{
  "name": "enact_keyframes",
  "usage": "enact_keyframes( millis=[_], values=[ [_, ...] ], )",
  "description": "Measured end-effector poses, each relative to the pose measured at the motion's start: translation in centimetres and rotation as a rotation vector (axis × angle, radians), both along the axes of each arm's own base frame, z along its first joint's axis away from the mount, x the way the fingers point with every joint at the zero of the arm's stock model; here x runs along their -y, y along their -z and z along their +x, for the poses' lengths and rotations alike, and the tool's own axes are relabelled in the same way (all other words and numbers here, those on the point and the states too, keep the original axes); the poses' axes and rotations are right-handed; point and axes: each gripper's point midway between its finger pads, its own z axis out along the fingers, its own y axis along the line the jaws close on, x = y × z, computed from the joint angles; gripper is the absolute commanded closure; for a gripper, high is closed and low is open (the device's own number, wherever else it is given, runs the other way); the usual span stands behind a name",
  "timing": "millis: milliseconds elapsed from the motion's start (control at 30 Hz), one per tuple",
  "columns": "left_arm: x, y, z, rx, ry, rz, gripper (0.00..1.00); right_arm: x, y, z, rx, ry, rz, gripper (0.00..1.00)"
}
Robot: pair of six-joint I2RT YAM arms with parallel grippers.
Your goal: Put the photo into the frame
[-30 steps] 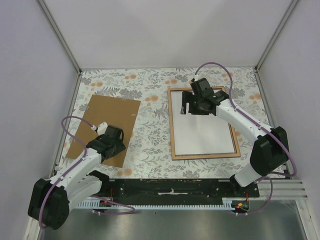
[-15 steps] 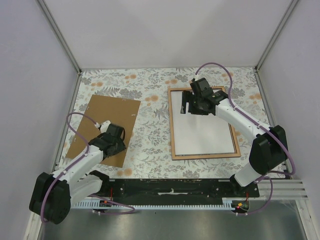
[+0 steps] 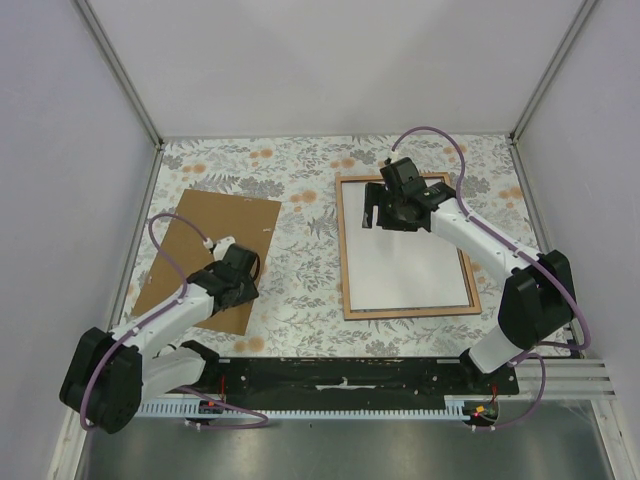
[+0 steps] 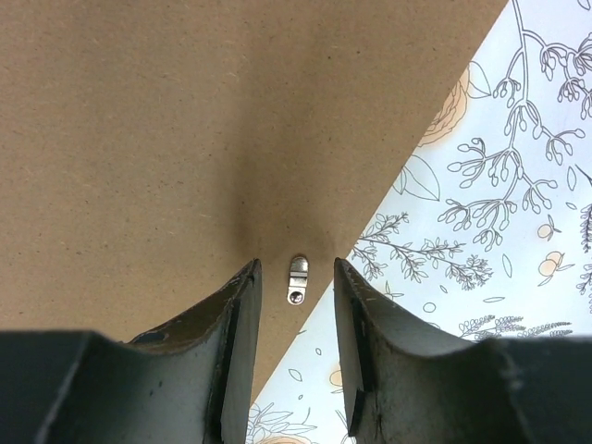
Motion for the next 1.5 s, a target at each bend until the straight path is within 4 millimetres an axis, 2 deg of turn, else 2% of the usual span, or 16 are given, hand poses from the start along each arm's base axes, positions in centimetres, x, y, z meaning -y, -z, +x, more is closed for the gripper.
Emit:
enact_keyframes(
  millis=[533,867,1200,1500],
  values=[
    [0.2,0.5,-0.1,-0.01,0.024,0.034,0.64,0.7,0.7,-0.4,-0.006,0.014,-0.025,0.14],
    [1.3,0.5,-0.4,-0.014,0.071,0.04,0.67,0.9,0.8,-0.6,-0.007,0.018,-0.027,0.14],
    [1.9,0.6,0.1,-0.012,0.089,0.053,0.82,0.9,0.9,-0.7,-0.007,0.018,-0.027,0.14],
    [3.8,0.6,1.3,-0.015,0.123,0.034,0.97,1.1,0.7,-1.0,-0.004,0.019,-0.026,0.14]
  ],
)
